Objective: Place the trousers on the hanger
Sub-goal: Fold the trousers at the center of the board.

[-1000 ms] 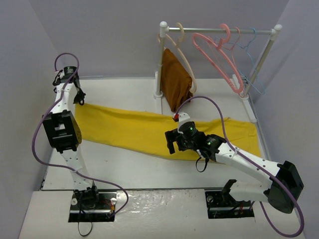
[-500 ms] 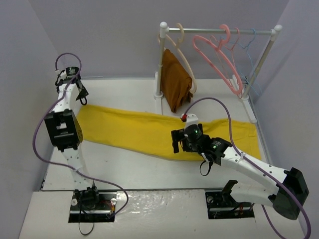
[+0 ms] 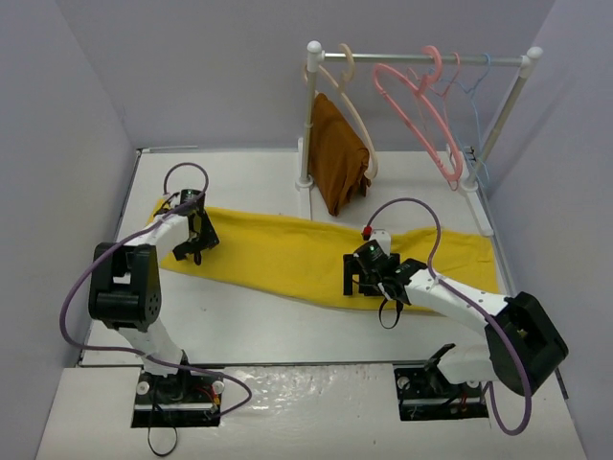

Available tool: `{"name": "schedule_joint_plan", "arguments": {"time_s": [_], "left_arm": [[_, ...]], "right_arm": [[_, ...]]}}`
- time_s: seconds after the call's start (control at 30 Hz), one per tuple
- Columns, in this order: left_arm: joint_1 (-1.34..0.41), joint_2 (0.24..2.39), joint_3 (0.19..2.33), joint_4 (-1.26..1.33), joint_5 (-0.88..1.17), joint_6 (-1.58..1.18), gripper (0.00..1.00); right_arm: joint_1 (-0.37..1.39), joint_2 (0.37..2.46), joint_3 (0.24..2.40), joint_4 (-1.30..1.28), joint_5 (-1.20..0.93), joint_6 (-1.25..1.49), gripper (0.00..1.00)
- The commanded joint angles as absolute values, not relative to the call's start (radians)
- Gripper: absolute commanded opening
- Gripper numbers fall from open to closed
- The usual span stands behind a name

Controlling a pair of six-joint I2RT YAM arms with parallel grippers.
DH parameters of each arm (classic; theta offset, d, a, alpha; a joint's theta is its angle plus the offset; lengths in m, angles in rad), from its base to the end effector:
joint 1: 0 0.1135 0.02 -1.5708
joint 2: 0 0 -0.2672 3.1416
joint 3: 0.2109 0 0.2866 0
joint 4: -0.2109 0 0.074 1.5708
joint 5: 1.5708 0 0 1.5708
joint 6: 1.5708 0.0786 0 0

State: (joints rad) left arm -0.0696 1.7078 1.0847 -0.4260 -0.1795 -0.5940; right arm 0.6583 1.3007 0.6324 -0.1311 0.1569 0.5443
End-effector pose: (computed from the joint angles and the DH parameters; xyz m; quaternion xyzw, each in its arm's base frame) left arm 0.3945 -0.0134 0.1322 -0.2717 0.9234 -0.0018 0.2711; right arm 0.2540 0.1809 0.1357 -0.0232 0.9239 0.1523 0.3503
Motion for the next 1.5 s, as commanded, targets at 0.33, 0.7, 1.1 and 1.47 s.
{"name": "schedule_joint_plan", "arguments": {"time_s": [0.33, 0.7, 1.1, 1.47], "left_arm": [[0.255, 1.716, 1.081, -0.465, -0.168, -0.7, 0.63], [-0.01, 1.38, 1.095, -0.478, -0.172, -0.611, 0.64], [-0.27, 1.17, 0.981, -0.536, -0.105, -0.518, 0.64], [-0.27, 1.069, 0.929, -0.516, -0.002, -0.34, 0.64]], "right_arm": [[0.943, 1.484, 0.618, -0.085, 0.111, 0.773, 0.92], [0.891, 1.295, 0.883, -0.297, 0.422, 0.627, 0.9], [0.641, 1.419, 1.0, -0.226, 0.39, 0.338, 0.72], [0.503, 1.48, 1.046, -0.094, 0.047, -0.033, 0.75]]}}
